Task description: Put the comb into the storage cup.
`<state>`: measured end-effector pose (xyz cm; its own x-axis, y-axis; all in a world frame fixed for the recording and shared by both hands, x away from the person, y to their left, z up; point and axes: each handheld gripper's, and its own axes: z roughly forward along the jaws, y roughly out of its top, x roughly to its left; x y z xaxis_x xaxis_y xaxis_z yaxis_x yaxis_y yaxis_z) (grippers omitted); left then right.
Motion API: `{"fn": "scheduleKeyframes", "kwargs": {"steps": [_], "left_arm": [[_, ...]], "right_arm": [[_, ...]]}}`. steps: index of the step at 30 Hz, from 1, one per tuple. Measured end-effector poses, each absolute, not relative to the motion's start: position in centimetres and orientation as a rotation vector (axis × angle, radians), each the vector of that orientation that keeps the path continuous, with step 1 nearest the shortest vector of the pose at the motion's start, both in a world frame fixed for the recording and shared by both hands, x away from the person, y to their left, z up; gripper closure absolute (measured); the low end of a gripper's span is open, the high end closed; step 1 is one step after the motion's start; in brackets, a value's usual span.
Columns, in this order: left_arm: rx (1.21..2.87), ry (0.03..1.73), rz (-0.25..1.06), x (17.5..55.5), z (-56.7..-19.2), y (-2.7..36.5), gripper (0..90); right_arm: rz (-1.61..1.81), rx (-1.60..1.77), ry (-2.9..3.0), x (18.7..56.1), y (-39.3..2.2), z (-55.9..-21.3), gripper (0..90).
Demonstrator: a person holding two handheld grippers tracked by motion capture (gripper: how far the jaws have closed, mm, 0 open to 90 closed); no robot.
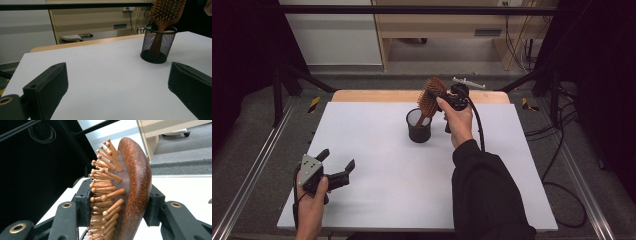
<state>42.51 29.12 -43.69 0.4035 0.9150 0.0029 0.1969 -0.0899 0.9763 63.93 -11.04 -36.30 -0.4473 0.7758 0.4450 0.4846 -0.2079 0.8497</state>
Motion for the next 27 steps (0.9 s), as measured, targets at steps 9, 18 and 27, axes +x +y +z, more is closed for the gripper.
{"fn": "scheduleKeyframes", "kwargs": {"steps": [9, 18, 27], "left_arm": [[1.566, 1.016, 0.817, 42.52, -43.73, 29.07, 3.1], [1.567, 1.015, 0.816, 42.52, -43.71, 29.06, 3.3], [1.573, 1.011, 0.813, 42.54, -43.73, 29.01, 3.4]], "right_arm": [[1.721, 1.508, 1.789, 64.20, -11.53, -36.66, 50.0], [1.740, 1.528, 1.772, 64.22, -11.97, -37.02, 49.8], [1.741, 1.525, 1.775, 64.30, -11.96, -37.02, 49.6]]}}
